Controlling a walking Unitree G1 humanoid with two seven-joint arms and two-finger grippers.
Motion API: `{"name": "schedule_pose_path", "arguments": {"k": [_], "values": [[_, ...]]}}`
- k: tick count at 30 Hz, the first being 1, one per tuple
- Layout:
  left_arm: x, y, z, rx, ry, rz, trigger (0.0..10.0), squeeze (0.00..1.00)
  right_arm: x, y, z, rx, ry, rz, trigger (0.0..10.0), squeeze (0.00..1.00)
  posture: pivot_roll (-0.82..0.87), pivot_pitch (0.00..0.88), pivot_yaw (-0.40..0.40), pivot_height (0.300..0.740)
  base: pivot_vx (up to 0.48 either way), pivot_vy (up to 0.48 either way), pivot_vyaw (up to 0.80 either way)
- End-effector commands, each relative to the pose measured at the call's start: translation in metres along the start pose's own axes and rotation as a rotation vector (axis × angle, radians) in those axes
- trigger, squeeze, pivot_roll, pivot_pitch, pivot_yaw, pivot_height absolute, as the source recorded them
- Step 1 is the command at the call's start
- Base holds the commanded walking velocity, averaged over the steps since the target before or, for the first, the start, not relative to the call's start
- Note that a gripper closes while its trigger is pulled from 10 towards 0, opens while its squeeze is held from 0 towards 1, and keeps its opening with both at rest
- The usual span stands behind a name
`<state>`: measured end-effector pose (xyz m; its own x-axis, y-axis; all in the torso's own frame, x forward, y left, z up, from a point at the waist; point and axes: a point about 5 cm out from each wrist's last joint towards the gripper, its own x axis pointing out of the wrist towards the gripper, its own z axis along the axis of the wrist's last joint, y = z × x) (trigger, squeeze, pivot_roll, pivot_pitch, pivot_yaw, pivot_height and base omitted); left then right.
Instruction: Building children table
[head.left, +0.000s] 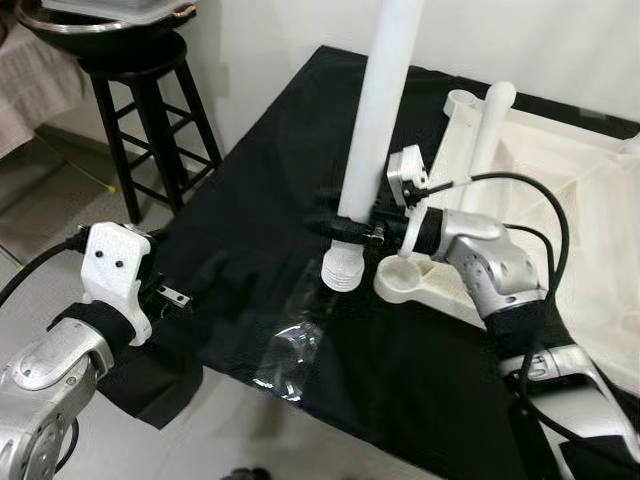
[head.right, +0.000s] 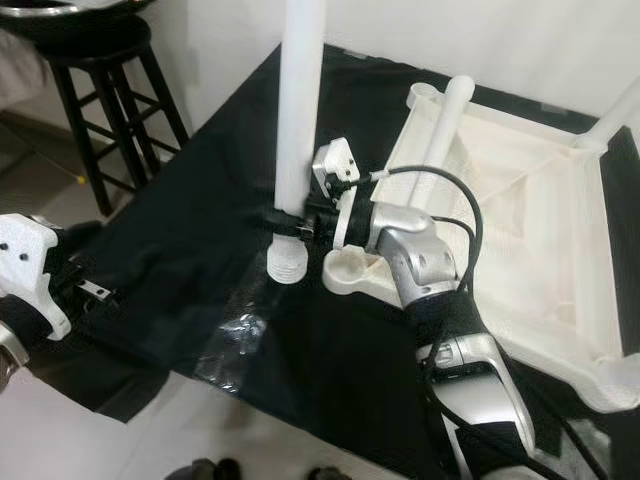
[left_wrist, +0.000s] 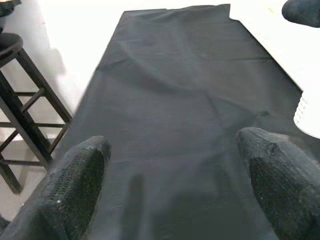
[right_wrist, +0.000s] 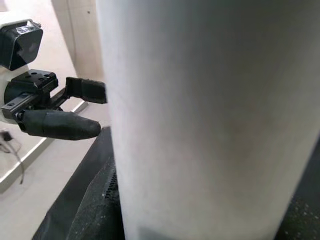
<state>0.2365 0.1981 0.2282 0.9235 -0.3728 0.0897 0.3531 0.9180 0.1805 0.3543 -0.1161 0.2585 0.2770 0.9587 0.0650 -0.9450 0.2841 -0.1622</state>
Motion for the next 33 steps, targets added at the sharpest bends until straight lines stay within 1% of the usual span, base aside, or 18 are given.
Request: {"name": "schedule_pose_path", "arguments": {"k": [1, 2, 6, 8, 10, 15, 18, 19, 21, 24, 25, 26, 28, 29, 30, 31, 32, 33], "values": [[-0.001, -0.003, -0.002, 0.008, 0.02, -0.012, 10.0, 0.0, -0.006, -0.002, -0.004, 0.01, -0.004, -0.011, 10.0, 0.0, 0.08, 0.253, -0.052, 0.74, 0.0, 0.0, 0.0], [-0.001, -0.002, -0.001, -0.006, 0.018, -0.009, 10.0, 0.0, -0.004, -0.001, -0.003, 0.02, -0.019, 0.003, 10.0, 0.0, 0.08, 0.256, -0.051, 0.74, 0.0, 0.0, 0.0], [-0.001, -0.002, -0.001, -0.009, 0.018, -0.008, 10.0, 0.0, -0.003, 0.0, -0.002, 0.028, -0.032, 0.02, 10.0, 0.0, 0.08, 0.257, -0.053, 0.74, 0.0, 0.0, 0.0], [-0.001, -0.002, -0.001, -0.009, 0.018, -0.008, 10.0, 0.0, -0.003, 0.0, -0.002, 0.028, -0.032, 0.02, 10.0, 0.0, 0.08, 0.257, -0.053, 0.74, 0.0, 0.0, 0.0], [-0.001, -0.002, -0.001, -0.01, 0.015, -0.009, 10.0, 0.0, -0.003, 0.0, -0.001, 0.032, -0.027, 0.055, 10.0, 0.0, 0.08, 0.263, -0.055, 0.74, 0.0, 0.0, 0.0], [-0.003, -0.002, 0.001, -0.014, 0.012, -0.013, 10.0, 0.0, -0.003, -0.001, 0.0, 0.042, -0.034, 0.069, 10.0, 0.0, 0.08, 0.268, -0.054, 0.74, 0.0, 0.0, 0.0], [-0.004, -0.003, 0.001, -0.018, 0.008, -0.025, 10.0, 0.0, -0.01, -0.009, 0.02, 0.089, -0.15, 0.067, 10.0, 0.0, 0.09, 0.273, -0.049, 0.74, 0.0, 0.0, 0.0], [-0.004, -0.003, 0.001, -0.018, 0.008, -0.025, 10.0, 0.0, -0.01, -0.009, 0.02, 0.089, -0.15, 0.067, 10.0, 0.0, 0.09, 0.273, -0.049, 0.74, 0.0, 0.0, 0.0], [-0.005, -0.004, 0.001, -0.02, 0.007, -0.03, 10.0, 0.0, -0.017, -0.011, 0.035, 0.111, -0.221, 0.095, 10.0, 0.0, 0.09, 0.272, -0.049, 0.74, 0.0, 0.0, 0.0], [-0.005, -0.003, 0.001, -0.021, 0.008, -0.032, 10.0, 0.0, -0.02, -0.009, 0.04, 0.113, -0.237, 0.123, 10.0, 0.0, 0.08, 0.272, -0.043, 0.74, 0.0, 0.0, 0.0], [-0.005, -0.003, 0.001, -0.022, 0.008, -0.034, 10.0, 0.0, -0.023, -0.007, 0.041, 0.105, -0.219, 0.156, 10.0, 0.0, 0.08, 0.268, -0.043, 0.74, 0.0, 0.0, 0.0], [-0.006, -0.003, 0.001, -0.023, 0.008, -0.036, 10.0, 0.0, -0.026, -0.004, 0.036, 0.078, -0.152, 0.18, 10.0, 0.0, 0.08, 0.267, -0.042, 0.74, 0.0, 0.0, 0.0], [-0.006, -0.003, 0.001, -0.023, 0.008, -0.036, 10.0, 0.0, -0.026, -0.004, 0.036, 0.078, -0.152, 0.18, 10.0, 0.0, 0.08, 0.267, -0.042, 0.74, 0.0, 0.0, 0.0], [-0.006, -0.002, 0.001, -0.024, 0.009, -0.037, 10.0, 0.0, -0.028, -0.002, 0.031, 0.06, -0.102, 0.196, 10.0, 0.0, 0.08, 0.267, -0.042, 0.74, 0.0, 0.0, 0.0], [-0.006, -0.002, 0.001, -0.025, 0.008, -0.038, 10.0, 0.0, -0.029, -0.001, 0.019, 0.035, -0.025, 0.195, 10.0, 0.0, 0.08, 0.263, -0.038, 0.74, 0.0, 0.0, 0.0], [-0.006, -0.002, 0.001, -0.025, 0.008, -0.038, 10.0, 0.0, -0.029, -0.001, 0.019, 0.035, -0.025, 0.195, 10.0, 0.0, 0.08, 0.263, -0.038, 0.74, 0.0, 0.0, 0.0], [-0.007, -0.002, 0.001, -0.026, 0.008, -0.041, 10.0, 0.0, -0.03, 0.0, 0.005, 0.014, 0.053, 0.19, 10.0, 0.0, 0.09, 0.263, -0.037, 0.74, 0.0, 0.0, 0.0], [-0.007, -0.002, 0.001, -0.026, 0.008, -0.041, 10.0, 0.0, -0.03, 0.0, 0.005, 0.014, 0.053, 0.19, 10.0, 0.0, 0.09, 0.263, -0.037, 0.74, 0.0, 0.0, 0.0]]}}
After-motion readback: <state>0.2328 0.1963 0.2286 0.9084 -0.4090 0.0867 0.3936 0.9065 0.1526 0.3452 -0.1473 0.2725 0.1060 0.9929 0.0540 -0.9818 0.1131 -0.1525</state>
